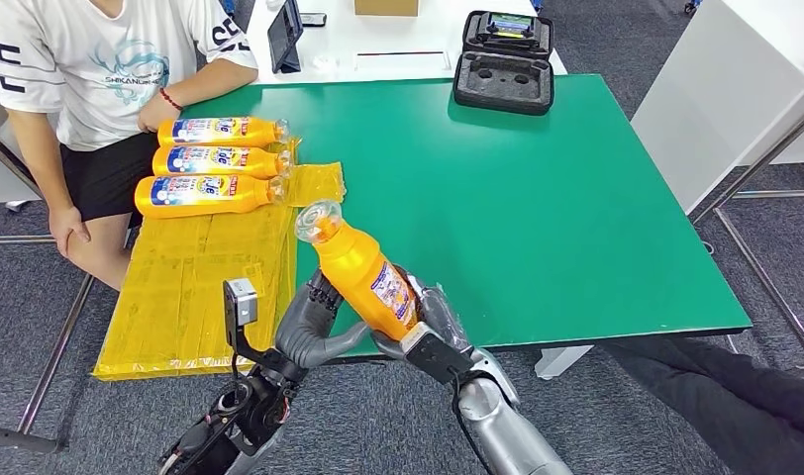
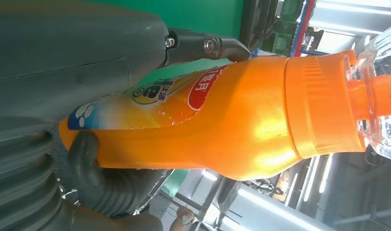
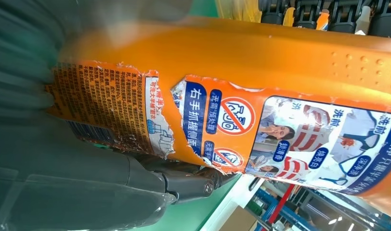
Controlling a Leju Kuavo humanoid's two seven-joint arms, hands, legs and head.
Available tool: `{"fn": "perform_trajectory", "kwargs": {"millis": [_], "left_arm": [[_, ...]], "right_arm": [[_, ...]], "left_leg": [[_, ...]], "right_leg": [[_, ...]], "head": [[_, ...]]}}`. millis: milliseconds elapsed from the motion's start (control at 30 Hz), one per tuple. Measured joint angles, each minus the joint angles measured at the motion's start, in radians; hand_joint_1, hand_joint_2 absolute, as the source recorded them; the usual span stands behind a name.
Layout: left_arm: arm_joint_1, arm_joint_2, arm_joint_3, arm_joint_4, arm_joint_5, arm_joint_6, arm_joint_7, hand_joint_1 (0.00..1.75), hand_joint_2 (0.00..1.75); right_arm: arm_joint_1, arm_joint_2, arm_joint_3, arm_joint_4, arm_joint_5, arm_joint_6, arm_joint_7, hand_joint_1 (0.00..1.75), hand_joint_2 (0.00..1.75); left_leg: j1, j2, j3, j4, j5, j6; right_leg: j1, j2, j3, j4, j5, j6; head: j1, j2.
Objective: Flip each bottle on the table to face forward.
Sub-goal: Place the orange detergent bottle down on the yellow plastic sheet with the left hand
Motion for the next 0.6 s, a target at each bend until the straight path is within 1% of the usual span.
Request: {"fn": "perform_trajectory", "kwargs": {"millis": [267, 400, 600], "left_arm": [[-0.014, -0.002, -0.018, 0.054, 0.022, 0.025, 0.039, 0.00, 1.75], [-0.016, -0.008, -0.022, 0.093, 0.039, 0.035, 0.041, 0.00, 1.75], [-0.027, -0.016, -0.023, 0.116, 0.068, 0.043, 0.043, 0.00, 1.75]], "right_arm": [[-0.017, 0.000, 0.011, 0.026, -0.001, 0.001, 0.000, 1.75, 1.75], [-0.018, 0.002, 0.029, 0.040, 0.000, 0.003, 0.000, 1.75, 1.75], [-0.018, 0.003, 0.053, 0.055, 0.009, 0.014, 0.000, 1.75, 1.75]], "left_leg": [[0.000, 0.000, 0.000, 0.000, 0.000, 0.000], [0.000, 0.000, 0.000, 0.000, 0.000, 0.000], [0.000, 0.000, 0.000, 0.000, 0.000, 0.000]], "right_leg": [[0.000, 0.000, 0.000, 0.000, 0.000, 0.000], [0.000, 0.000, 0.000, 0.000, 0.000, 0.000], [0.000, 0.000, 0.000, 0.000, 0.000, 0.000]], "head": [[0.000, 0.000], [0.000, 0.000], [0.000, 0.000]]}}
